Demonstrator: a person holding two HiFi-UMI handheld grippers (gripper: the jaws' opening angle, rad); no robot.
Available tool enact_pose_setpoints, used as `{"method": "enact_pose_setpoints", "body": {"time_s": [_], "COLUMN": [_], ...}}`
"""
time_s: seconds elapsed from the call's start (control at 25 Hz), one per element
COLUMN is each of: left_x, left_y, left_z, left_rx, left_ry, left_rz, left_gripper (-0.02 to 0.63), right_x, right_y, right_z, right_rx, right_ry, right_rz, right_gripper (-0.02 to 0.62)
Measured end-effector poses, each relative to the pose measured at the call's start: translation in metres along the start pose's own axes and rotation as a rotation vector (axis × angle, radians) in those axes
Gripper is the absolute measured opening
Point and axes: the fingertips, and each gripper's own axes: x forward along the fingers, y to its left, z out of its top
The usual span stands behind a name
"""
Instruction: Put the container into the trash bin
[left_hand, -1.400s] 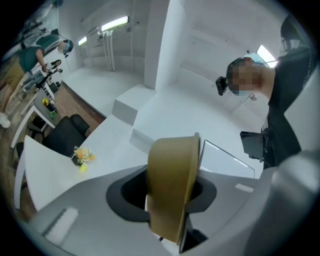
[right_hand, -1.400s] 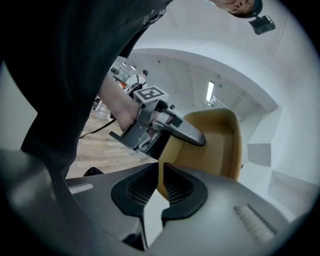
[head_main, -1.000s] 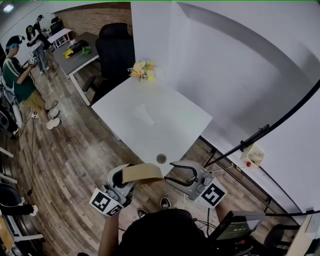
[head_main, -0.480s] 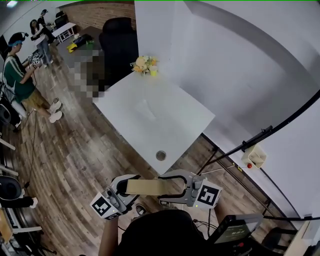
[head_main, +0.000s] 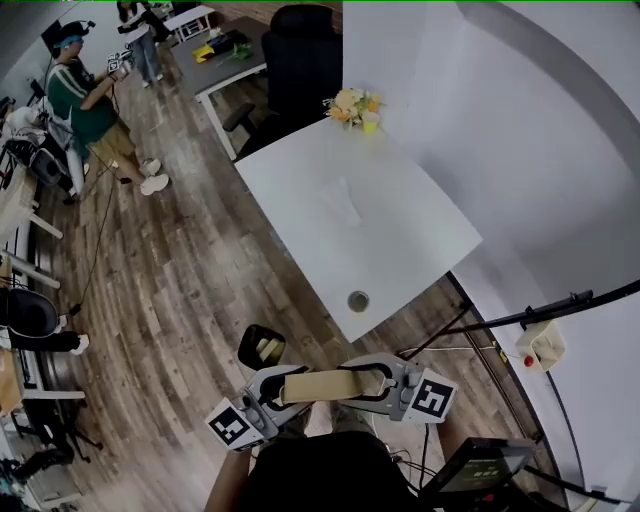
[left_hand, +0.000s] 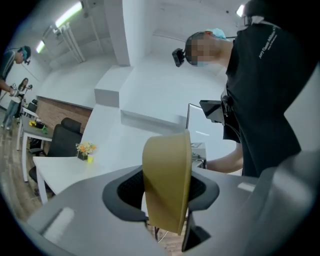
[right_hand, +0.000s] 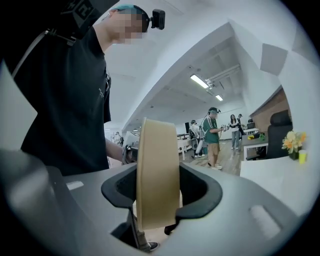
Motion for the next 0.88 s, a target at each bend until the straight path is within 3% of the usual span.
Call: {"method": "enact_pose_setpoints", "body": {"time_s": [0.08, 0.2, 0.4, 0.6, 0.76, 0.88], "left_x": [-0.014, -0.036, -0.079, -0.172, -0.258, -0.306], "left_y": [-0.007, -0.014, 0.003, 0.045, 0.077, 0.102], "left_z": [-0.006, -0.015, -0.013, -0.006, -0.001, 0.0], "left_rx": [-0.03, -0.059, -0.054, -0.013, -0.005, 0.01], "left_ry": [0.046, 0.089, 0.091, 0.052, 0.069, 0.06], "left_rz": [0.014, -0.001, 0.039, 0.179, 0.33, 0.456], "left_gripper": [0.193, 0.223, 0.232, 0.194, 0.146, 0.091], "right_x": [0.009, 0.028, 0.081, 0.15, 0.216, 0.266], "right_y": [-0.003, -0.017, -0.021, -0.035, -0.056, -0.087], "right_z": [-0.007, -0.013, -0.013, 0.007, 0.013, -0.014], "right_rx": [-0.008, -0.056, -0.085, -0.077, 0.019, 0.148], "right_ry": [0.05, 0.124, 0.218, 0.195, 0.142, 0.118], "right_rz": [0.015, -0.032, -0.033, -0.081, -0.18, -0.297], "right_gripper": [0.211, 0.164, 0.137, 0.138, 0.14, 0.141]}}
